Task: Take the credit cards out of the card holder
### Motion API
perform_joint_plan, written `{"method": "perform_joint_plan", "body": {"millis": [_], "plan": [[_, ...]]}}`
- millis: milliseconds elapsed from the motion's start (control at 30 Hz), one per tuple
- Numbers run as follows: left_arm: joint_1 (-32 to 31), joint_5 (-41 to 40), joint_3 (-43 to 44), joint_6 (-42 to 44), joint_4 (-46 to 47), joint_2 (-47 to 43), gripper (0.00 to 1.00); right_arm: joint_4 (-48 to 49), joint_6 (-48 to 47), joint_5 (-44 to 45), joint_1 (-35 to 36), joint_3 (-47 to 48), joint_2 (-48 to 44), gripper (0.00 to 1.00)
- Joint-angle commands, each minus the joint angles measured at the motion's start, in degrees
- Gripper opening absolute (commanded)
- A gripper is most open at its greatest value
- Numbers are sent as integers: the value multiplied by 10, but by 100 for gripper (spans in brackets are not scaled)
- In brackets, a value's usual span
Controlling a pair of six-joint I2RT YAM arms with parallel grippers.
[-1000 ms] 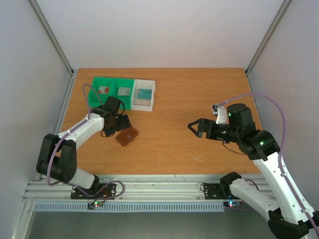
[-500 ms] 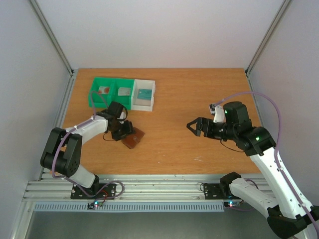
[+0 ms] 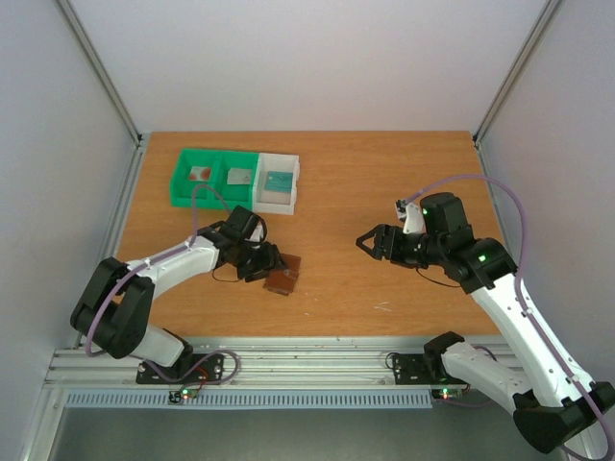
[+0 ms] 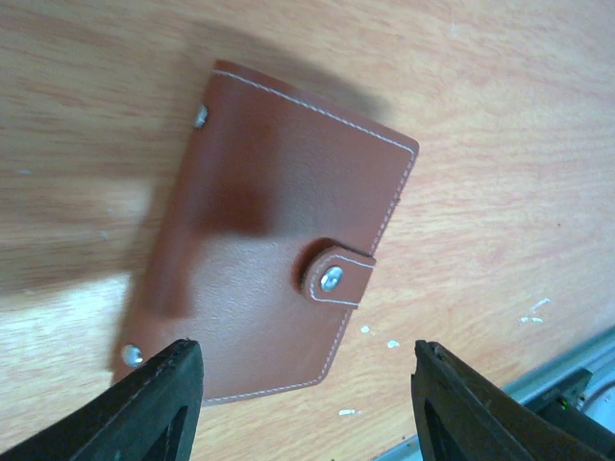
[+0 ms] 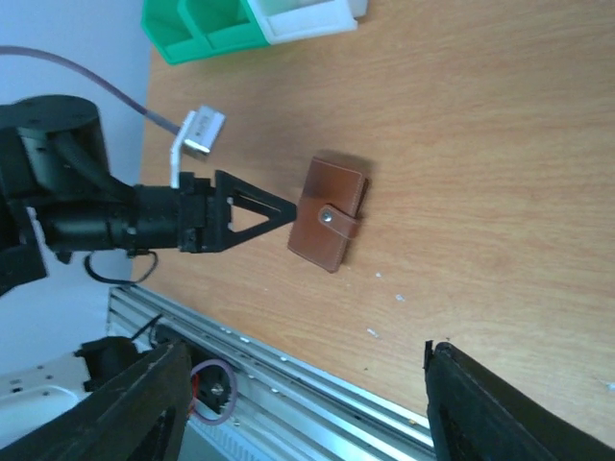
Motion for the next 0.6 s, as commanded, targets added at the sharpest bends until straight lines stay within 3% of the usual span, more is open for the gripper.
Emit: {"method": "perform_joint_plan", "body": {"millis": [0, 233, 567], "plan": [[21, -15, -4, 14, 10, -1, 60, 36, 20, 20, 22, -25, 21, 62], [74, 31, -37, 14, 65, 14, 56, 63, 47, 79, 104, -39, 101, 57], [66, 82, -94, 15, 155, 43, 53, 122, 62, 128, 226, 7, 286, 55]]}}
